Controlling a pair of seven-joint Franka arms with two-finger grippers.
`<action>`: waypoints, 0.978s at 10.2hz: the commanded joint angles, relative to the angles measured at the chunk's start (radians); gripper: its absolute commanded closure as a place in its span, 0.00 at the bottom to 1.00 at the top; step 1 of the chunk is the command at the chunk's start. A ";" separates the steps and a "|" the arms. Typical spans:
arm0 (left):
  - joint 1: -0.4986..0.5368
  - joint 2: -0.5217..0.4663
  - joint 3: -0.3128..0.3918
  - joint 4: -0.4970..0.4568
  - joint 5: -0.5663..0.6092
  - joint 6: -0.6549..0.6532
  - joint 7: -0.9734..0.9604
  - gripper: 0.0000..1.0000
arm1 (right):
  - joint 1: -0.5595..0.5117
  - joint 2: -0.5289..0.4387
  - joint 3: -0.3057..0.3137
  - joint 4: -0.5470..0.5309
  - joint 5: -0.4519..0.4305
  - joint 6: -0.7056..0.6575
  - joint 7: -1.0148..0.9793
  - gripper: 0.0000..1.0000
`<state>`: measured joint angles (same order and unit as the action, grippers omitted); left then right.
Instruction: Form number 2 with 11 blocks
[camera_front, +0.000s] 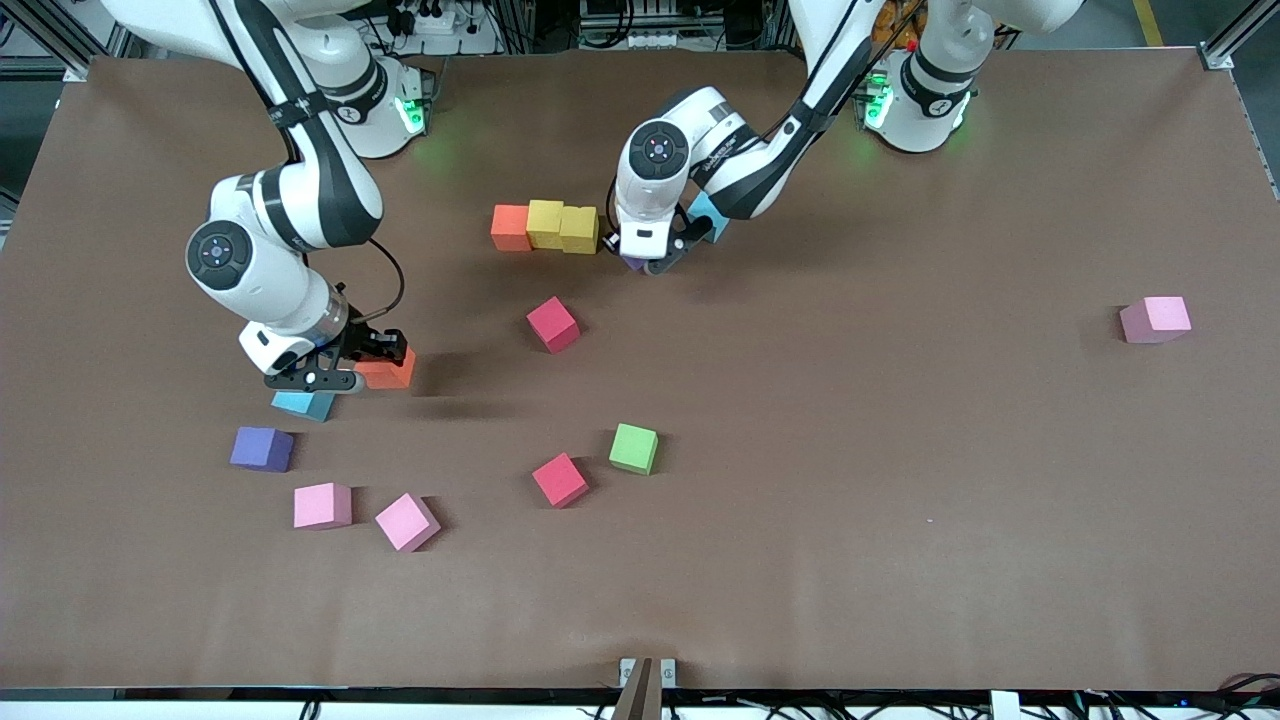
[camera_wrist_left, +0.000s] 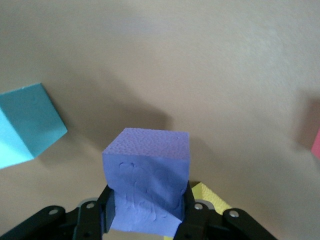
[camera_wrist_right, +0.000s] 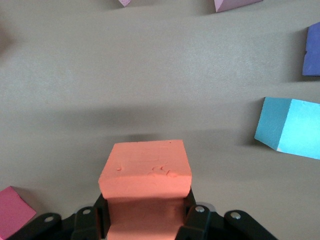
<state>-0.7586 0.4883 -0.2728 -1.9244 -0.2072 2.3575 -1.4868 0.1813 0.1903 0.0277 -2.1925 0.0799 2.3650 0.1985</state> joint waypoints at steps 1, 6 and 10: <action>-0.007 -0.005 -0.005 0.038 0.055 -0.030 0.139 1.00 | 0.014 0.015 -0.006 0.025 0.018 -0.015 0.015 1.00; -0.010 0.073 -0.006 0.168 0.080 -0.030 0.315 1.00 | 0.010 0.015 -0.006 0.025 0.018 -0.013 0.015 1.00; -0.016 0.133 -0.006 0.246 0.127 -0.035 0.356 1.00 | 0.010 0.023 -0.006 0.025 0.018 -0.013 0.015 1.00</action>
<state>-0.7667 0.5807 -0.2789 -1.7405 -0.1214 2.3514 -1.1482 0.1822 0.1987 0.0273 -2.1890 0.0800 2.3644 0.2035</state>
